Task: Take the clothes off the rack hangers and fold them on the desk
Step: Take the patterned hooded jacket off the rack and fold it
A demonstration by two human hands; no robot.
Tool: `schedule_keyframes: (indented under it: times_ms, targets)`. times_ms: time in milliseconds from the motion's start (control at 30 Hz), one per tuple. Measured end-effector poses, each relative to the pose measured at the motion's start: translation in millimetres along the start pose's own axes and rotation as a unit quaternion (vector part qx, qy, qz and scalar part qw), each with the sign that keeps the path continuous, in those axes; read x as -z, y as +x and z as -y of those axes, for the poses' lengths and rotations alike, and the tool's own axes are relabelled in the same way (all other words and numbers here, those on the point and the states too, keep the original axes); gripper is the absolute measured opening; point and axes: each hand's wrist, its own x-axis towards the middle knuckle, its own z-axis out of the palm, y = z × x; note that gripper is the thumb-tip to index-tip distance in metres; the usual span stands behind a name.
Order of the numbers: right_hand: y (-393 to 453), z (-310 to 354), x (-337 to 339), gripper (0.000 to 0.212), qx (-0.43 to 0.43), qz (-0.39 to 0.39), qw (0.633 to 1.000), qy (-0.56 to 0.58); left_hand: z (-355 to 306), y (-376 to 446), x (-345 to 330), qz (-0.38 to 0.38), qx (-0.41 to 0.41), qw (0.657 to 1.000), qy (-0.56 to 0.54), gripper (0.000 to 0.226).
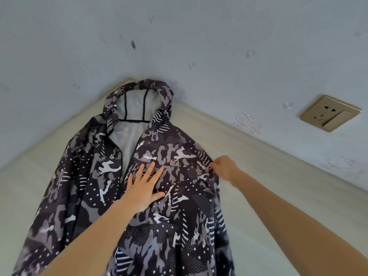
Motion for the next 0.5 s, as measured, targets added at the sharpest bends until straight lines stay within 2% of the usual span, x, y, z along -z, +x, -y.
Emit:
schedule_keyframes:
  times_ms: [100,167,267,367,500]
  targets:
    - [-1.5,2.7,20.6,0.032,0.045,-0.06,0.997,-0.003,-0.4,0.8,1.5,0.008,-0.014,1.0,0.004,0.083]
    - [-4.7,5.0,20.2,0.035,0.056,-0.051,0.996,0.049,-1.6,2.7,2.9,0.017,-0.01,1.0,0.0,0.085]
    - [-8.9,-18.3,11.6,0.055,-0.015,0.044,0.987,0.155,-1.3,6.7,7.2,0.033,-0.005,0.999,-0.004,0.088]
    - [-22.6,-50.7,6.1,0.07,-0.08,0.161,0.959,0.221,-2.0,7.3,9.8,0.048,0.002,0.999,-0.003,0.09]
    - [-41.7,-78.0,4.3,0.045,-0.124,0.288,0.908,0.279,-4.9,7.3,12.8,0.06,0.005,0.998,0.002,0.091]
